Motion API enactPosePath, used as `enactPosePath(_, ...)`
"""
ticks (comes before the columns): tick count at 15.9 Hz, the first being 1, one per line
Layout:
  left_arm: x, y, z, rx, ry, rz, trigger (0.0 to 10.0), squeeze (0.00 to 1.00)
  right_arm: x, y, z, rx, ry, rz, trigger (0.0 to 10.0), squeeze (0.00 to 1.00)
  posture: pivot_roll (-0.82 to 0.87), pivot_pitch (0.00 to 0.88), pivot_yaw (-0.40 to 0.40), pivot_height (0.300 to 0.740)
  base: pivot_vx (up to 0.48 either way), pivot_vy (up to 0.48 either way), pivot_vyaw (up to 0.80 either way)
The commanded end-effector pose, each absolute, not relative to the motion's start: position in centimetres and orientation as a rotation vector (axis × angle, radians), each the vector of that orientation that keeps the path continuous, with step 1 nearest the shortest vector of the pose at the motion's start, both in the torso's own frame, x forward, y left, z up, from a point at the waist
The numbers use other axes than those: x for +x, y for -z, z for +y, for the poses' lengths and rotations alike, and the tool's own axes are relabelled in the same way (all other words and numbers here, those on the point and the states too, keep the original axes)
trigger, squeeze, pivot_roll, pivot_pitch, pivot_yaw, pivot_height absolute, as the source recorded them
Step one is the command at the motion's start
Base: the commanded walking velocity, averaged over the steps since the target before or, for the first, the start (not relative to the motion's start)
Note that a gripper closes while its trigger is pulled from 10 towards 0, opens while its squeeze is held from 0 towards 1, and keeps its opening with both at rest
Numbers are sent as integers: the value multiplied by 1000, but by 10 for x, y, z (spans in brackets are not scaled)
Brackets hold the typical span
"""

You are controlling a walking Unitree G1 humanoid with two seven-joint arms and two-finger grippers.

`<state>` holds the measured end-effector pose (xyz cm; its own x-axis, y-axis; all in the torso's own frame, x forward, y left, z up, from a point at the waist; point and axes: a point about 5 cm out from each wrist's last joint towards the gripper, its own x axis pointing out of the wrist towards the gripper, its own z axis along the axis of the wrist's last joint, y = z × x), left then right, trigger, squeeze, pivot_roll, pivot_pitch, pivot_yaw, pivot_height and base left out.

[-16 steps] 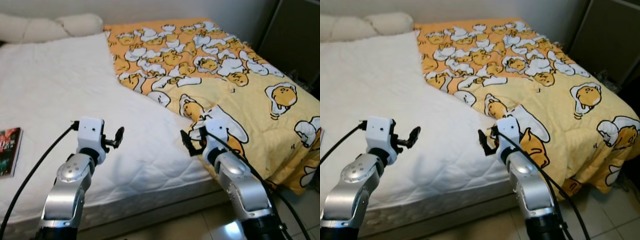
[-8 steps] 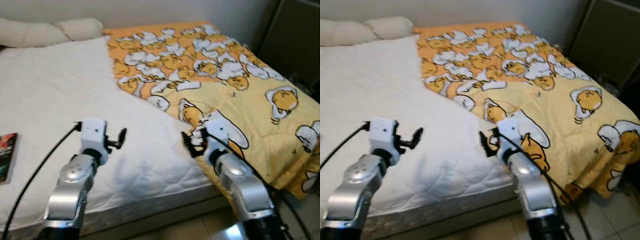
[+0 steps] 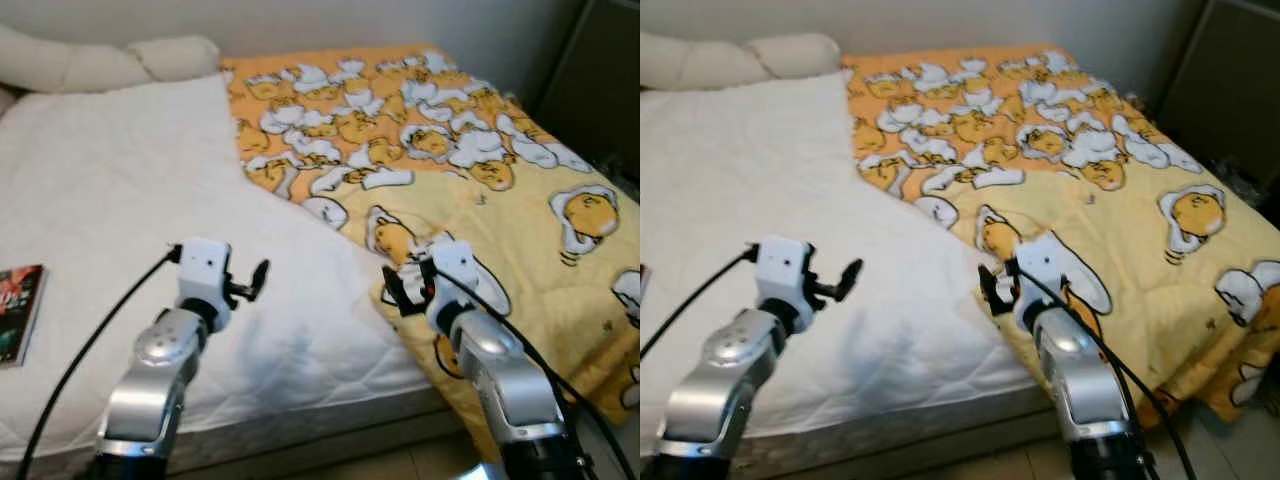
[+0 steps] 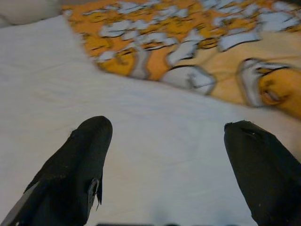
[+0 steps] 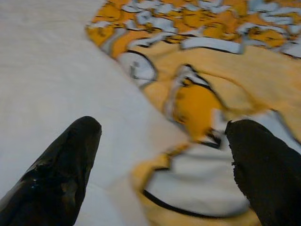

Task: Clean up the room

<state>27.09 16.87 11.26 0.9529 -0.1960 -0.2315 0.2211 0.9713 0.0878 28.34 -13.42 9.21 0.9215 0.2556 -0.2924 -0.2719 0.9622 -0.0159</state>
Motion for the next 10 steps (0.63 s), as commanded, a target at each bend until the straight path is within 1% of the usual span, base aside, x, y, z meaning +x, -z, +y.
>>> enactPosePath(1, 271, -111, 173, 133, 192, 237, 10000, 153, 285, -97, -131, -39, -284, 283, 10000, 0, -87, 0, 13, 740, 0, 0, 0)
enactPosePath(2, 270, -110, 173, 155, 211, 246, 10000, 94, 283, -94, -132, 18, -288, 309, 10000, 0, -86, 0, 14, 740, 0, 0, 0)
enactPosePath(3, 270, -110, 172, 160, 220, 245, 10000, 59, 283, -92, -132, 31, -289, 324, 10000, 565, -86, 0, 14, 740, 0, 0, 0)
enactPosePath(4, 269, -110, 171, 167, 256, 248, 10000, 20, 285, -88, -134, 37, -252, 355, 10000, 1000, -93, 0, 25, 740, 0, 0, 0)
enactPosePath(6, 266, -110, 164, 201, 388, 257, 10000, 0, 299, -72, -139, -92, -193, 443, 10000, 1000, -97, 0, 35, 740, 0, 0, 0)
enactPosePath(7, 265, -111, 163, 198, 418, 261, 10000, 0, 304, -67, -139, -127, -186, 471, 10000, 1000, -91, 0, 34, 740, 0, 0, 0)
enactPosePath(10, 262, -113, 157, 202, 516, 281, 10000, 0, 321, -59, -138, -164, -185, 519, 10000, 1000, -79, 0, 32, 740, 0, 0, 0)
